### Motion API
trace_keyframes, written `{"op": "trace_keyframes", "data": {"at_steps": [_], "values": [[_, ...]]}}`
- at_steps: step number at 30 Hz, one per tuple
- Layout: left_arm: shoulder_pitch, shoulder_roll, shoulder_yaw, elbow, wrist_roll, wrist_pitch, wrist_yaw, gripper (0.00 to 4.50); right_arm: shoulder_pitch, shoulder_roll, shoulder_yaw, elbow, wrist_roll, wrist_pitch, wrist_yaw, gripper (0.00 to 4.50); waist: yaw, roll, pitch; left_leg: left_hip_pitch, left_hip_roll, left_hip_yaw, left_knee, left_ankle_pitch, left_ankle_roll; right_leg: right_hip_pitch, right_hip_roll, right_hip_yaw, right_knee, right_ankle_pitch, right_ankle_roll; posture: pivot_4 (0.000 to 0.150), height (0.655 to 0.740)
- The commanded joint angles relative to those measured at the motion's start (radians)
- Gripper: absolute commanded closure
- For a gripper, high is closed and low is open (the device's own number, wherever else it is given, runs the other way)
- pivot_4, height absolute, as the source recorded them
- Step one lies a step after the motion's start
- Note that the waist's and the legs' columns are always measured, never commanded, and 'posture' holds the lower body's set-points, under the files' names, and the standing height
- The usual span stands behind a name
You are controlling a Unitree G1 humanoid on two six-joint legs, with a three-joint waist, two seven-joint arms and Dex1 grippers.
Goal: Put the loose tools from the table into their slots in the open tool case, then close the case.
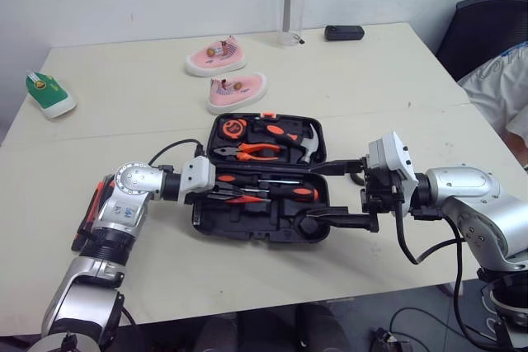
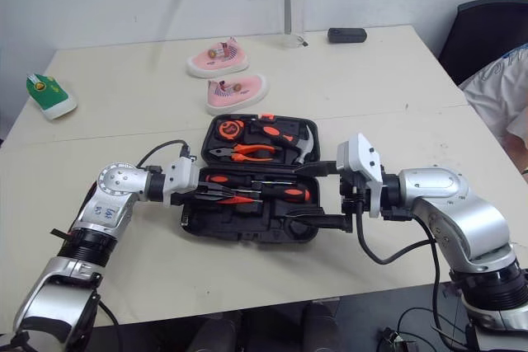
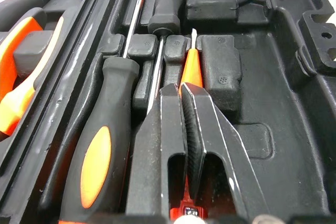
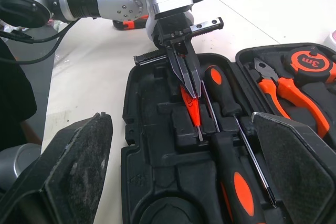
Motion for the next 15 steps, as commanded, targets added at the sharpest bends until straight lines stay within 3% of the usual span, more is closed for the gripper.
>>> {"op": "trace_keyframes", "data": {"at_steps": [1, 15], "values": [[0.039, 0.033, -0.025, 0.074, 0.066, 0.013, -0.002, 4.43, -0.007, 0.001, -0.036, -0.020, 0.028, 0.003, -0.003, 0.00, 0.000, 0.001, -0.001, 0.000, 0.000, 0.000, 0.000, 0.000, 0.000, 0.000, 0.000, 0.000, 0.000, 0.000, 0.000, 0.150, 0.7269], [0.057, 0.074, -0.037, 0.006, 0.051, 0.156, -0.030, 4.43, -0.022, 0.004, -0.036, -0.014, 0.036, 0.014, -0.010, 0.00, -0.003, 0.003, -0.003, 0.003, 0.001, 0.002, -0.001, 0.000, 0.000, 0.000, 0.001, 0.002, 0.001, 0.000, 0.000, 0.150, 0.7269]]}}
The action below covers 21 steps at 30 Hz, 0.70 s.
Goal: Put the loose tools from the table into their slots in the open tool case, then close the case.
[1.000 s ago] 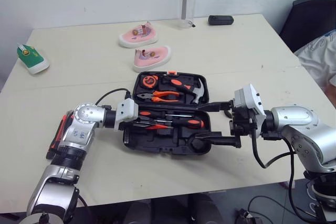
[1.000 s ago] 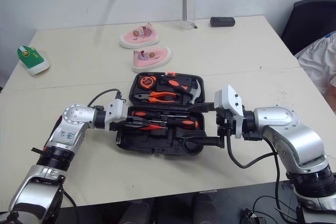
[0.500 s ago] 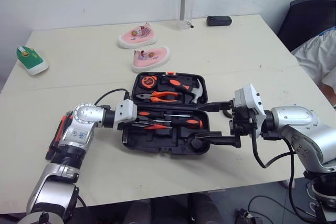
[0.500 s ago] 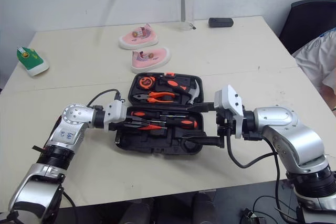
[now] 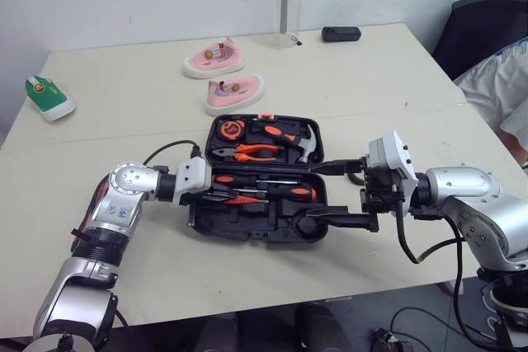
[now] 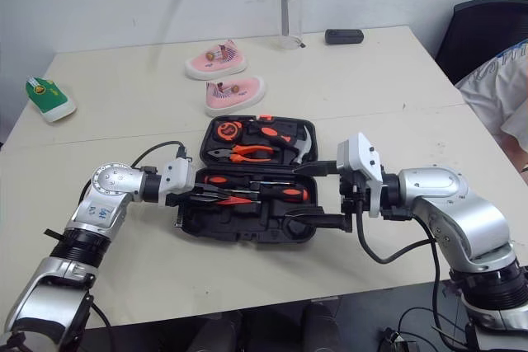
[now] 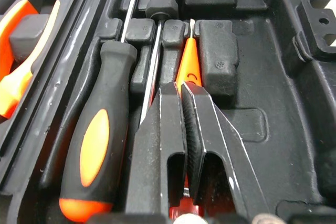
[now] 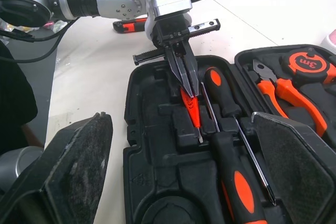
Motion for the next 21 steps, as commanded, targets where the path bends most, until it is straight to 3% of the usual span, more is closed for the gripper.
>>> {"op": "trace_keyframes", "data": {"at_steps": [1, 7, 13, 18, 21], "values": [[0.049, 0.049, -0.042, 0.021, 0.059, 0.091, -0.024, 4.43, -0.014, 0.005, -0.037, -0.014, 0.025, -0.001, -0.005, 0.00, 0.001, 0.000, 0.000, 0.000, 0.000, 0.000, 0.000, 0.000, 0.000, 0.000, 0.000, 0.000, 0.000, 0.000, 0.000, 0.150, 0.7269], [0.036, 0.072, -0.069, 0.015, 0.092, 0.072, -0.030, 4.43, -0.016, 0.014, -0.039, -0.019, 0.038, 0.007, -0.021, 0.00, 0.005, 0.000, 0.000, 0.000, 0.001, 0.000, 0.000, 0.000, 0.000, 0.000, -0.002, 0.000, -0.001, 0.000, 0.000, 0.150, 0.7269], [0.039, 0.070, -0.012, -0.049, 0.016, 0.109, -0.029, 4.43, -0.022, 0.024, -0.037, -0.020, 0.045, 0.007, -0.032, 0.00, 0.005, 0.000, 0.000, 0.000, 0.000, 0.000, 0.000, 0.000, 0.000, 0.000, -0.001, 0.000, -0.001, 0.000, 0.000, 0.150, 0.7269], [0.109, 0.103, 0.162, -0.254, -0.119, 0.263, 0.065, 4.43, -0.067, 0.046, -0.031, -0.009, 0.062, 0.005, -0.029, 0.00, 0.000, -0.001, 0.001, -0.002, 0.002, 0.000, 0.000, 0.000, 0.000, -0.001, -0.001, 0.001, -0.001, 0.000, 0.000, 0.150, 0.7269], [0.267, 0.151, 0.372, -0.516, -0.287, 0.500, 0.175, 3.71, -0.125, 0.072, -0.016, 0.017, 0.082, 0.014, -0.012, 0.00, -0.009, -0.004, 0.002, -0.004, 0.005, 0.000, -0.001, 0.000, 0.000, -0.003, -0.001, 0.001, -0.001, 0.000, 0.000, 0.150, 0.7269]]}}
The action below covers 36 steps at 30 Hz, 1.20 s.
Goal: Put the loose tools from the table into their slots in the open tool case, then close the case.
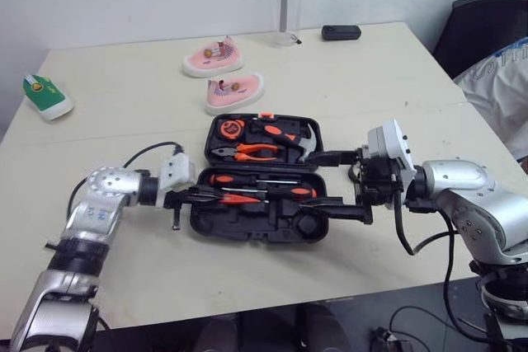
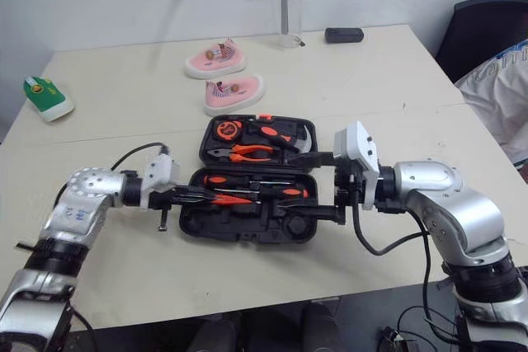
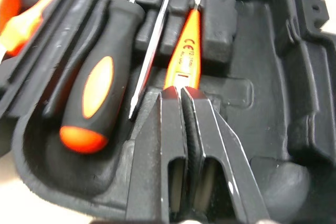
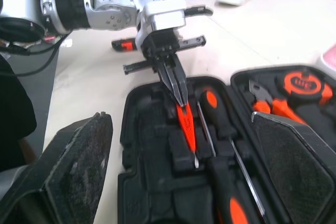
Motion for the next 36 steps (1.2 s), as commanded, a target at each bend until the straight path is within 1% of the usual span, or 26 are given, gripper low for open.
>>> {"op": "trace_keyframes", "data": {"at_steps": [1, 2, 3, 5, 6, 7, 8, 9, 11, 14, 17, 19, 20, 22, 26, 28, 30, 32, 36], "values": [[0.183, 0.061, 0.293, -0.336, -0.207, 0.264, 0.140, 3.30, -0.077, 0.032, -0.007, 0.020, 0.044, 0.001, 0.032, 0.00, -0.008, 0.000, 0.000, 0.000, 0.000, 0.000, 0.000, 0.000, 0.000, -0.001, 0.000, 0.000, 0.000, 0.000, 0.000, 0.150, 0.7269], [0.267, 0.055, 0.379, -0.421, -0.233, 0.311, 0.182, 2.98, -0.099, 0.042, 0.001, 0.035, 0.045, -0.002, 0.045, 0.00, -0.015, -0.001, 0.000, -0.001, 0.000, 0.000, 0.000, 0.000, 0.000, -0.001, 0.000, 0.000, 0.000, 0.000, 0.000, 0.150, 0.7269], [0.338, 0.047, 0.450, -0.490, -0.256, 0.351, 0.221, 2.55, -0.117, 0.051, 0.010, 0.049, 0.044, -0.008, 0.057, 0.00, -0.019, -0.001, 0.000, -0.001, 0.000, 0.000, -0.001, -0.001, 0.000, 0.000, -0.001, 0.000, -0.001, 0.000, 0.000, 0.150, 0.7269], [0.489, 0.001, 0.618, -0.631, -0.317, 0.440, 0.315, 1.76, -0.159, 0.072, 0.034, 0.091, 0.028, -0.026, 0.094, 0.00, -0.022, -0.001, 0.000, 0.001, 0.001, 0.000, -0.002, -0.002, 0.000, 0.001, -0.003, 0.002, -0.002, 0.001, 0.000, 0.150, 0.7269], [0.547, -0.022, 0.680, -0.684, -0.344, 0.470, 0.354, 1.34, -0.174, 0.079, 0.042, 0.111, 0.019, -0.036, 0.112, 0.00, -0.021, -0.001, 0.000, 0.000, 0.002, 0.001, -0.002, -0.003, 0.000, 0.001, -0.002, 0.002, -0.003, 0.001, -0.001, 0.150, 0.7269], [0.616, -0.059, 0.753, -0.740, -0.366, 0.490, 0.396, 0.90, -0.193, 0.089, 0.051, 0.136, 0.009, -0.049, 0.131, 0.00, -0.017, -0.001, 0.000, 0.000, 0.002, 0.001, -0.002, -0.003, 0.000, 0.001, -0.003, 0.002, -0.003, 0.001, -0.001, 0.150, 0.7269], [0.713, -0.126, 0.847, -0.800, -0.379, 0.492, 0.436, 0.46, -0.220, 0.104, 0.062, 0.167, 0.001, -0.060, 0.152, 0.00, -0.016, -0.001, 0.001, 0.001, 0.003, 0.001, -0.001, -0.003, 0.000, 0.001, -0.002, 0.002, -0.004, 0.000, -0.001, 0.150, 0.7269], [0.802, -0.191, 0.924, -0.850, -0.390, 0.485, 0.471, 0.11, -0.243, 0.117, 0.071, 0.196, -0.007, -0.071, 0.172, 0.00, -0.018, -0.001, 0.001, 0.001, 0.003, 0.000, -0.001, -0.003, 0.000, 0.001, -0.002, 0.001, -0.006, 0.000, -0.001, 0.150, 0.7269], [0.950, -0.318, 1.034, -0.925, -0.418, 0.458, 0.525, 0.04, -0.281, 0.141, 0.087, 0.240, -0.021, -0.090, 0.206, 0.00, -0.014, -0.002, 0.001, 0.001, 0.003, 0.002, -0.001, -0.004, -0.001, 0.001, -0.002, 0.003, -0.007, 0.001, -0.002, 0.150, 0.7269], [1.148, -0.521, 1.117, -0.973, -0.439, 0.363, 0.554, 0.04, -0.322, 0.171, 0.106, 0.283, -0.038, -0.116, 0.250, 0.00, -0.012, -0.004, 0.001, 0.002, 0.004, 0.002, -0.001, -0.005, 0.000, 0.003, -0.002, 0.002, -0.010, 0.002, -0.003, 0.150, 0.7269], [1.282, -0.702, 1.125, -0.949, -0.439, 0.259, 0.561, 0.04, -0.354, 0.195, 0.117, 0.317, -0.049, -0.128, 0.289, 0.00, 0.007, -0.004, 0.002, 0.002, 0.004, 0.002, 0.000, -0.006, -0.001, 0.003, -0.002, 0.002, -0.011, 0.002, -0.004, 0.150, 0.7269], [1.331, -0.773, 1.099, -0.924, -0.440, 0.217, 0.564, 0.04, -0.367, 0.206, 0.123, 0.335, -0.057, -0.133, 0.310, 0.00, 0.013, -0.005, 0.002, 0.002, 0.004, 0.004, 0.000, -0.007, 0.000, 0.004, -0.001, 0.002, -0.012, 0.003, -0.006, 0.150, 0.7269], [1.343, -0.785, 1.082, -0.918, -0.435, 0.203, 0.566, 0.04, -0.370, 0.209, 0.126, 0.342, -0.062, -0.135, 0.317, 0.00, 0.016, -0.005, 0.002, 0.002, 0.004, 0.004, 0.000, -0.008, 0.000, 0.004, -0.001, 0.002, -0.013, 0.003, -0.006, 0.150, 0.7269], [1.353, -0.780, 1.054, -0.904, -0.423, 0.185, 0.564, 0.04, -0.372, 0.214, 0.132, 0.351, -0.070, -0.141, 0.327, 0.00, 0.018, -0.005, 0.002, 0.002, 0.004, 0.003, 0.000, -0.008, 0.000, 0.004, 0.000, 0.000, -0.013, 0.003, -0.006, 0.150, 0.7269], [1.266, -0.570, 1.026, -0.869, -0.446, 0.261, 0.657, 0.04, -0.361, 0.217, 0.130, 0.344, -0.079, -0.138, 0.334, 0.00, 0.017, -0.005, 0.002, 0.002, 0.005, 0.002, 0.000, -0.008, 0.000, 0.003, 0.001, 0.000, -0.012, 0.002, -0.007, 0.150, 0.7269], [1.193, -0.453, 0.986, -0.812, -0.421, 0.309, 0.700, 0.04, -0.346, 0.211, 0.123, 0.325, -0.080, -0.130, 0.327, 0.00, 0.011, -0.004, 0.002, 0.002, 0.006, 0.002, -0.001, -0.008, -0.001, 0.003, 0.001, 0.000, -0.012, 0.002, -0.008, 0.150, 0.7269], [1.141, -0.373, 0.951, -0.765, -0.403, 0.355, 0.736, 0.04, -0.332, 0.206, 0.117, 0.306, -0.081, -0.123, 0.318, 0.00, 0.008, -0.004, 0.002, 0.002, 0.005, 0.002, -0.001, -0.008, -0.001, 0.002, 0.001, 0.000, -0.011, 0.002, -0.008, 0.150, 0.7269], [1.092, -0.317, 0.924, -0.726, -0.396, 0.386, 0.760, 0.04, -0.318, 0.198, 0.109, 0.286, -0.079, -0.115, 0.306, 0.00, 0.000, -0.004, 0.002, 0.002, 0.006, 0.003, -0.001, -0.008, -0.001, 0.002, 0.002, 0.000, -0.011, 0.002, -0.008, 0.150, 0.7269], [0.984, -0.240, 0.877, -0.627, -0.379, 0.446, 0.819, 0.04, -0.287, 0.179, 0.098, 0.241, -0.073, -0.105, 0.288, 0.00, -0.014, -0.004, 0.002, 0.002, 0.006, 0.005, -0.001, -0.008, -0.001, 0.001, 0.000, -0.002, -0.010, 0.002, -0.008, 0.150, 0.7269]]}}
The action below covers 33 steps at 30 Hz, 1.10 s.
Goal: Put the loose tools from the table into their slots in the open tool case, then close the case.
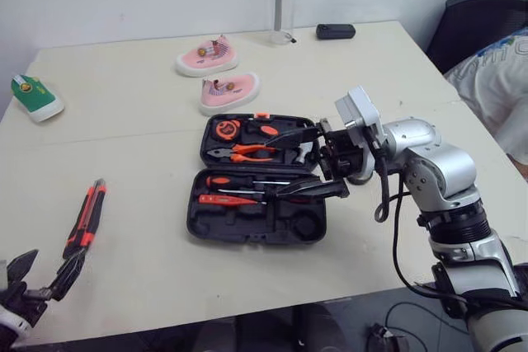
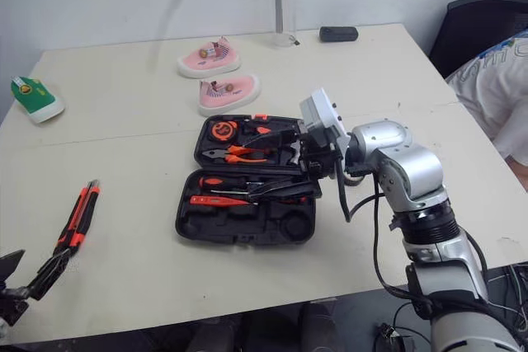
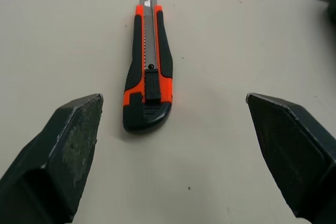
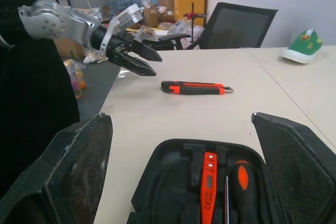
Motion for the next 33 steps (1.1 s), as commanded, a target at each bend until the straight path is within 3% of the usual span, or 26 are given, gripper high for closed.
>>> {"op": "trace_keyframes", "data": {"at_steps": [1, 10, 16, 17, 23, 27, 30, 33], "values": [[-0.066, 0.047, -0.026, 0.075, 0.022, 0.043, 0.050, 0.04, 0.012, -0.021, -0.037, -0.073, 0.021, 0.008, -0.014, 0.00, -0.003, 0.000, 0.000, 0.000, 0.001, 0.000, 0.000, 0.000, 0.000, 0.000, 0.000, -0.001, 0.000, 0.000, 0.000, 0.150, 0.7269], [-0.189, 0.114, -0.164, 0.250, 0.146, 0.072, 0.083, 0.04, 0.034, -0.039, -0.053, -0.107, 0.018, 0.012, -0.050, 0.00, -0.002, 0.000, 0.000, 0.000, 0.005, 0.000, 0.000, 0.000, -0.004, -0.001, 0.000, -0.005, 0.001, -0.001, -0.001, 0.150, 0.7269], [-0.223, 0.112, -0.177, 0.287, 0.162, 0.018, 0.038, 2.73, 0.048, -0.054, -0.066, -0.133, 0.026, 0.036, -0.075, 0.00, -0.002, 0.001, 0.000, 0.001, 0.005, 0.000, 0.000, 0.000, -0.004, -0.001, 0.000, -0.005, 0.001, -0.001, -0.001, 0.150, 0.7269], [-0.233, 0.115, -0.181, 0.289, 0.166, 0.008, 0.034, 2.92, 0.051, -0.057, -0.069, -0.137, 0.028, 0.041, -0.078, 0.00, -0.002, 0.001, 0.000, 0.001, 0.005, 0.000, 0.000, 0.000, -0.004, -0.001, 0.000, -0.005, 0.001, -0.001, -0.001, 0.150, 0.7269], [-0.273, 0.167, -0.144, 0.208, 0.175, -0.054, -0.011, 2.92, 0.067, -0.086, -0.083, -0.157, 0.038, 0.061, -0.091, 0.00, 0.012, 0.000, 0.000, 0.000, 0.004, -0.001, 0.000, 0.000, -0.004, 0.000, -0.001, -0.005, 0.001, 0.000, -0.001, 0.150, 0.7269], [-0.300, 0.236, -0.118, 0.057, 0.086, -0.071, -0.119, 2.92, 0.101, -0.131, -0.092, -0.167, 0.037, 0.072, -0.080, 0.00, 0.022, 0.000, 0.000, -0.001, 0.005, -0.002, 0.000, 0.000, -0.004, 0.000, -0.001, -0.006, 0.000, 0.000, -0.001, 0.150, 0.7269], [-0.326, 0.334, -0.169, -0.001, 0.045, -0.059, -0.240, 2.92, 0.144, -0.175, -0.090, -0.172, 0.016, 0.055, -0.053, 0.00, 0.023, 0.000, 0.000, -0.001, 0.004, -0.002, 0.000, 0.000, -0.004, 0.000, -0.002, -0.006, 0.000, 0.000, -0.002, 0.150, 0.7269], [-0.407, 0.509, -0.349, 0.009, 0.050, -0.056, -0.434, 2.92, 0.220, -0.254, -0.087, -0.178, -0.036, 0.001, -0.002, 0.00, 0.024, 0.002, 0.001, -0.001, 0.004, -0.001, -0.001, 0.000, -0.004, 0.000, -0.001, -0.006, -0.001, 0.000, -0.002, 0.150, 0.7269]]}}
